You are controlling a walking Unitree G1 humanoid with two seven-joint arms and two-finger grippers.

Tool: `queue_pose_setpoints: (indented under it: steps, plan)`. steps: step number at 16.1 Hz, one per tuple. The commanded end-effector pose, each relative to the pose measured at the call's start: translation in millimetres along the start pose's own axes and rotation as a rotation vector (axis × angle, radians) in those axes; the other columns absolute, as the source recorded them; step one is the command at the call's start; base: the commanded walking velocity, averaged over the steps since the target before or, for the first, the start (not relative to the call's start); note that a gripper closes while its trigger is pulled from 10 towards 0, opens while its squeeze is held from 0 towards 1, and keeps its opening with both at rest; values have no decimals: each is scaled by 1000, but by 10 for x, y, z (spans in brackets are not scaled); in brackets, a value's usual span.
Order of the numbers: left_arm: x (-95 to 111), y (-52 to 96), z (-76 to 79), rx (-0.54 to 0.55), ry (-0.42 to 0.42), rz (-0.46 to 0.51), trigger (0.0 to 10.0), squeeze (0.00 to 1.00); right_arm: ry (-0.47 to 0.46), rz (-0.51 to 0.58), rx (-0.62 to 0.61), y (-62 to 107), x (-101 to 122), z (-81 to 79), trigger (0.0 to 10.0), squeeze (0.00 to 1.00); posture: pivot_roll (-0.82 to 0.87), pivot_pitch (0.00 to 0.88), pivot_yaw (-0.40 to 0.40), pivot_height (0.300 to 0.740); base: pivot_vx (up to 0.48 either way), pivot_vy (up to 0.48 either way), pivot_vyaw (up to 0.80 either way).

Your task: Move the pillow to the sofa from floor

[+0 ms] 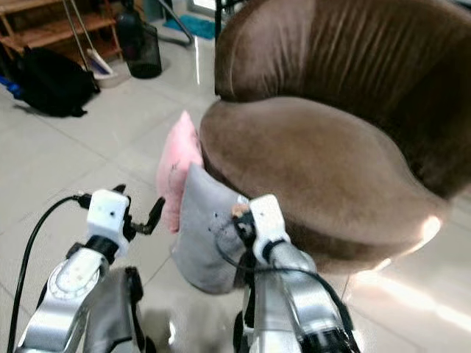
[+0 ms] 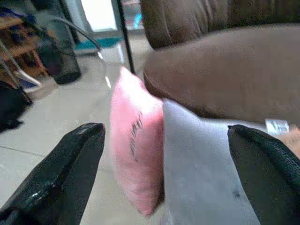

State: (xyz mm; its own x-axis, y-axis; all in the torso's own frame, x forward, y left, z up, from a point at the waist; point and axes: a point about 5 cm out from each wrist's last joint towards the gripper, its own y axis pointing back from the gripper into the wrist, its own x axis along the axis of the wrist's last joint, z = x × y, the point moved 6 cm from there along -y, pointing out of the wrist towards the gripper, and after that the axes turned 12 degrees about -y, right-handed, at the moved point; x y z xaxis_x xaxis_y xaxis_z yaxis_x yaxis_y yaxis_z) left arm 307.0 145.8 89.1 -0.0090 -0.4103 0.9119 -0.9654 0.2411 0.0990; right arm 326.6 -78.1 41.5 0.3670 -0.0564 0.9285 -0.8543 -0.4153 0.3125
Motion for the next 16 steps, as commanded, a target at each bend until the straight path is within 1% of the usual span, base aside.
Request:
queue_pose_setpoints:
  steps: [1, 2, 3, 4, 6, 8, 9, 10, 12, 13, 14, 15, 16]
  plan:
    - [-10, 29, 39, -42, -5, 3, 10000, 0, -38, 27, 32, -83, 49, -37, 10000, 1000, -22, 135, -8, 461, 0, 0, 0]
    - [-9, 34, 43, -52, -9, 6, 10000, 0, -47, 44, 31, -133, 84, -37, 10000, 1000, -20, 140, -6, 461, 0, 0, 0]
    - [10, 70, 35, -63, -14, 17, 10000, 0, -67, 68, 14, -201, 114, -26, 10000, 1000, -9, 157, -5, 461, 0, 0, 0]
    - [25, 88, 22, -71, -18, 24, 10000, 0, -63, 74, 0, -257, 114, -5, 10000, 1000, 2, 167, -7, 461, 0, 0, 0]
    - [101, 206, 51, -143, -29, 59, 10000, 0, -70, 75, -1, -325, 95, 0, 10000, 1000, 59, 196, -5, 461, 0, 0, 0]
    - [147, 305, 70, -220, -35, 75, 10000, 0, -66, 94, -13, -377, 147, 51, 10000, 1000, 92, 226, 18, 461, 0, 0, 0]
    - [161, 351, 75, -255, -48, 76, 10000, 0, -11, 108, -6, -413, 202, 83, 10000, 1000, 110, 248, 29, 461, 0, 0, 0]
    - [163, 371, 69, -263, -53, 73, 10000, 0, 15, 116, -7, -421, 232, 111, 10000, 1000, 115, 249, 34, 461, 0, 0, 0]
    - [169, 417, 43, -272, -55, 66, 10000, 0, 29, 127, -21, -432, 259, 166, 10000, 1000, 120, 249, 44, 461, 0, 0, 0]
    - [175, 442, 47, -287, -60, 63, 10000, 0, 57, 113, -26, -442, 254, 195, 10000, 1000, 125, 256, 49, 461, 0, 0, 0]
    - [188, 474, 42, -297, -62, 62, 10000, 0, 94, 98, -48, -454, 246, 241, 10000, 1000, 135, 276, 56, 461, 0, 0, 0]
    - [192, 487, 39, -302, -65, 60, 10000, 0, 99, 98, -63, -462, 254, 272, 10000, 1000, 137, 278, 57, 461, 0, 0, 0]
    - [200, 504, 31, -306, -67, 57, 10000, 0, 103, 99, -100, -472, 270, 338, 10000, 1000, 143, 284, 59, 461, 0, 0, 0]
